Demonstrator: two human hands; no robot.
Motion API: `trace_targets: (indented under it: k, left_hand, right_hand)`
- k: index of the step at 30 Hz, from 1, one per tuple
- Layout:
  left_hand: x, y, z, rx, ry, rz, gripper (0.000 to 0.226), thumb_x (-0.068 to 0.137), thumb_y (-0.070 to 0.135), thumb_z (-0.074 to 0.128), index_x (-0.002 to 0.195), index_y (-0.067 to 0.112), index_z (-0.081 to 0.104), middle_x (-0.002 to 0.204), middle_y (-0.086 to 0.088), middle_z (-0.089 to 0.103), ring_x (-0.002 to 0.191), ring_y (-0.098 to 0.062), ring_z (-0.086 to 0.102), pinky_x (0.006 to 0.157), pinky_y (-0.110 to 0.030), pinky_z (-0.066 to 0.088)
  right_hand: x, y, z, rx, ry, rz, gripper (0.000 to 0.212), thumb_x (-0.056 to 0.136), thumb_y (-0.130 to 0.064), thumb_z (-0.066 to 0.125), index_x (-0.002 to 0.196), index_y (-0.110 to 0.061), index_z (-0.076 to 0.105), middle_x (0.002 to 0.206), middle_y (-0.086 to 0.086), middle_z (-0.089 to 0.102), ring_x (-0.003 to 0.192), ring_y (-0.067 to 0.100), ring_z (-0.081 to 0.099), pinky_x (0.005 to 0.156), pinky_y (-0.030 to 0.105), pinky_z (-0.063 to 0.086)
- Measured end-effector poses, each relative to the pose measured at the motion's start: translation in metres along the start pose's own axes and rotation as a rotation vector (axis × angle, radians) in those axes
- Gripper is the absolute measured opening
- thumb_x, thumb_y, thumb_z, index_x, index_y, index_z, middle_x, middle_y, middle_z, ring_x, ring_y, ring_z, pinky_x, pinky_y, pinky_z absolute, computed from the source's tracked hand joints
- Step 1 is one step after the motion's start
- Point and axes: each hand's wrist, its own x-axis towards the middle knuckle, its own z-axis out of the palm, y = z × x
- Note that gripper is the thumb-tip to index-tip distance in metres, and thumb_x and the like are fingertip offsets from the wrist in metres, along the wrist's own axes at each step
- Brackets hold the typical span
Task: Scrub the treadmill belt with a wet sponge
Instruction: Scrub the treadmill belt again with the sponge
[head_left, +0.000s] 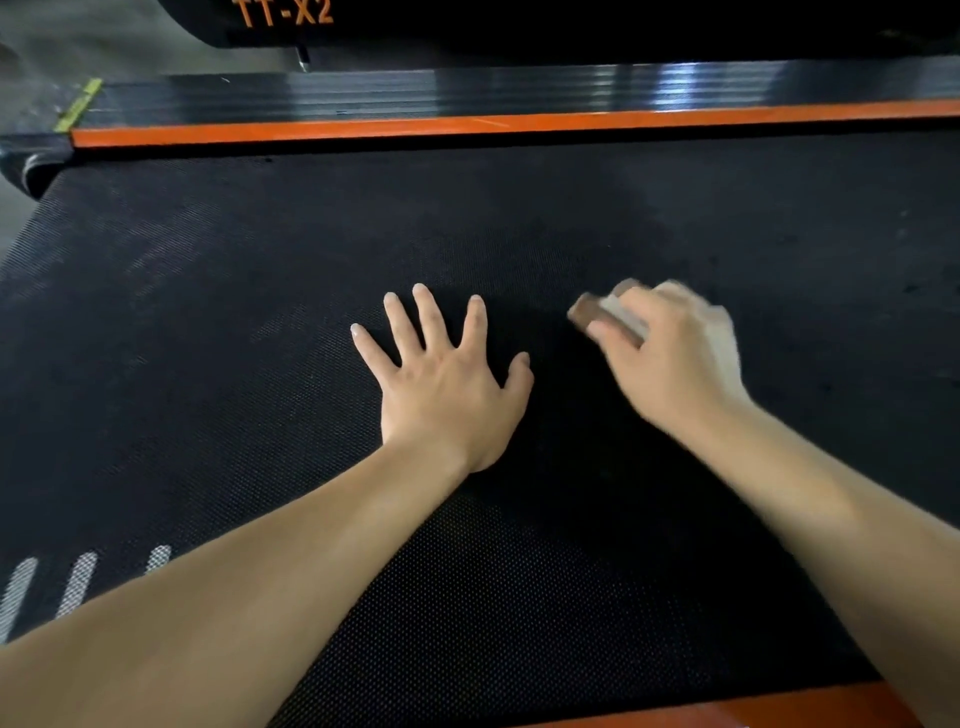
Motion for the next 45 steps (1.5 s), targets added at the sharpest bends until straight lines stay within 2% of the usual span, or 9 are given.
trace_targets:
  k: [4, 8, 14, 19, 24, 29, 35, 40, 45]
  left_hand:
    - [0.001, 0.000, 0.001, 0.013, -0.005, -0.004, 0.079, 0.096, 0.071, 0.016, 0.162, 0.029, 0.005, 0.169, -0.022, -0.007, 0.153, -0.045, -0.017, 0.117, -0.072, -0.009]
    - [0.002, 0.000, 0.002, 0.025, -0.002, -0.012, 0.080, 0.095, 0.072, 0.015, 0.162, 0.030, 0.006, 0.169, -0.021, -0.007, 0.154, -0.045, -0.016, 0.118, -0.071, -0.008]
    - [0.001, 0.000, 0.001, 0.014, -0.005, -0.006, 0.080, 0.096, 0.071, 0.015, 0.162, 0.029, 0.004, 0.169, -0.022, -0.008, 0.154, -0.045, -0.016, 0.118, -0.072, -0.008]
    - [0.000, 0.000, 0.000, 0.031, -0.009, -0.011, 0.080, 0.095, 0.071, 0.014, 0.162, 0.029, 0.005, 0.169, -0.021, -0.007, 0.154, -0.045, -0.015, 0.118, -0.071, -0.007]
    - [-0.001, 0.000, 0.002, 0.025, 0.005, -0.009, 0.078, 0.096, 0.070, 0.015, 0.162, 0.030, 0.008, 0.169, -0.022, -0.005, 0.154, -0.045, -0.013, 0.118, -0.071, -0.007]
    - [-0.004, -0.001, -0.002, -0.022, 0.013, 0.057, 0.068, 0.100, 0.064, 0.022, 0.161, 0.034, 0.018, 0.170, -0.019, 0.001, 0.155, -0.042, -0.010, 0.119, -0.070, -0.007]
    - [-0.008, 0.000, -0.008, -0.027, 0.000, 0.091, 0.064, 0.102, 0.059, 0.026, 0.161, 0.033, 0.023, 0.171, -0.016, 0.004, 0.156, -0.039, -0.007, 0.121, -0.067, -0.006]
    - [-0.043, 0.022, -0.001, -0.051, -0.065, 0.148, 0.066, 0.103, 0.056, 0.024, 0.163, 0.028, 0.012, 0.170, -0.018, -0.006, 0.156, -0.037, -0.016, 0.121, -0.065, -0.011]
    - [-0.050, 0.026, 0.007, 0.034, -0.028, 0.156, 0.069, 0.101, 0.056, 0.017, 0.163, 0.025, 0.007, 0.170, -0.021, -0.006, 0.156, -0.040, -0.015, 0.121, -0.067, -0.008]
  right_hand:
    - [-0.012, 0.006, -0.010, -0.013, -0.072, -0.144, 0.027, 0.092, -0.049, 0.060, 0.095, -0.024, 0.068, 0.079, -0.008, 0.051, 0.077, 0.025, 0.061, 0.076, 0.040, 0.044]
    - [0.013, 0.032, -0.015, -0.027, 0.009, 0.146, 0.029, 0.096, -0.045, 0.057, 0.105, -0.020, 0.068, 0.087, -0.002, 0.057, 0.082, 0.029, 0.059, 0.084, 0.046, 0.048]
    - [-0.047, 0.008, -0.027, 0.005, -0.124, -0.202, 0.032, 0.092, -0.053, 0.054, 0.092, -0.024, 0.069, 0.077, -0.012, 0.046, 0.072, 0.021, 0.058, 0.072, 0.040, 0.043]
    - [-0.020, 0.040, -0.029, -0.036, -0.014, 0.169, 0.031, 0.096, -0.047, 0.059, 0.100, -0.018, 0.069, 0.083, -0.004, 0.052, 0.081, 0.031, 0.060, 0.079, 0.044, 0.048]
    - [-0.090, 0.000, -0.043, 0.117, -0.181, -0.273, 0.031, 0.095, -0.054, 0.053, 0.084, -0.027, 0.064, 0.072, -0.012, 0.042, 0.065, 0.015, 0.049, 0.060, 0.033, 0.037]
    - [-0.061, 0.035, -0.048, -0.026, -0.055, 0.057, 0.034, 0.093, -0.049, 0.060, 0.087, -0.017, 0.070, 0.073, -0.003, 0.050, 0.065, 0.027, 0.053, 0.065, 0.035, 0.043]
    - [-0.122, 0.010, -0.063, 0.091, -0.221, -0.378, 0.025, 0.092, -0.046, 0.063, 0.076, -0.027, 0.061, 0.074, -0.011, 0.044, 0.063, 0.017, 0.051, 0.060, 0.034, 0.041]
    - [-0.097, 0.035, -0.067, -0.020, -0.076, -0.007, 0.028, 0.090, -0.050, 0.061, 0.082, -0.025, 0.068, 0.073, -0.010, 0.048, 0.062, 0.020, 0.049, 0.056, 0.027, 0.034]
    - [-0.144, 0.012, -0.073, 0.200, -0.302, -0.366, 0.024, 0.088, -0.050, 0.062, 0.077, -0.029, 0.064, 0.076, -0.015, 0.038, 0.066, 0.013, 0.047, 0.060, 0.034, 0.039]
